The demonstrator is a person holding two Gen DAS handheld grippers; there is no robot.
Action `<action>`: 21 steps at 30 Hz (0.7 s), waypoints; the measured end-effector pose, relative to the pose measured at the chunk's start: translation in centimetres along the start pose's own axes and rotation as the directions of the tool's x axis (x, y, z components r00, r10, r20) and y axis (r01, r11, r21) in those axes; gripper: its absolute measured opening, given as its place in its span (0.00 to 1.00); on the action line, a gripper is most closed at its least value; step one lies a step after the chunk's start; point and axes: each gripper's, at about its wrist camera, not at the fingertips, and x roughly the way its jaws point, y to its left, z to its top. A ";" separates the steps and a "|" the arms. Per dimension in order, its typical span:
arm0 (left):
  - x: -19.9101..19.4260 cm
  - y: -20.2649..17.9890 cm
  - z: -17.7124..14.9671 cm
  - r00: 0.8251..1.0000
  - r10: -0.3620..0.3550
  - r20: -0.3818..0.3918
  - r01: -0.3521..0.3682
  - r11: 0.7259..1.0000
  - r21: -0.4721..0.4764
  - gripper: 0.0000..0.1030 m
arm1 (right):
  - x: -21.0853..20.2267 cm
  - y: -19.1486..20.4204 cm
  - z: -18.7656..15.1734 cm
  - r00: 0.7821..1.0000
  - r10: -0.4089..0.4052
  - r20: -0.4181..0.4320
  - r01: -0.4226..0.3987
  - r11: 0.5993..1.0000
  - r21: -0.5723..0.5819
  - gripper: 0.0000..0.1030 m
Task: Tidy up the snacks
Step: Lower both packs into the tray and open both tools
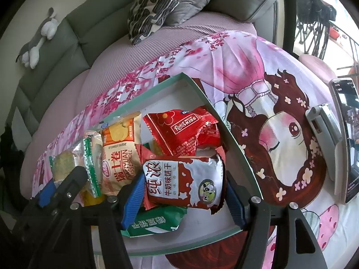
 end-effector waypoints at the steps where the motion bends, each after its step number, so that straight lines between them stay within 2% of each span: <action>1: 0.0 0.0 0.0 1.000 0.000 0.000 0.000 1.000 0.000 0.52 | 0.0 0.0 0.0 1.000 -0.001 -0.001 0.001 1.000 0.000 0.68; 18: 0.7 0.2 -0.1 0.999 0.019 -0.031 -0.019 1.000 -0.003 0.54 | 1.2 -0.3 -0.4 0.999 -0.009 -0.048 0.010 1.000 0.020 0.72; 21: 0.8 0.3 -0.1 0.999 0.022 -0.034 -0.022 1.000 -0.004 0.57 | 1.2 -0.3 -0.4 0.999 -0.009 -0.049 0.010 1.000 0.021 0.73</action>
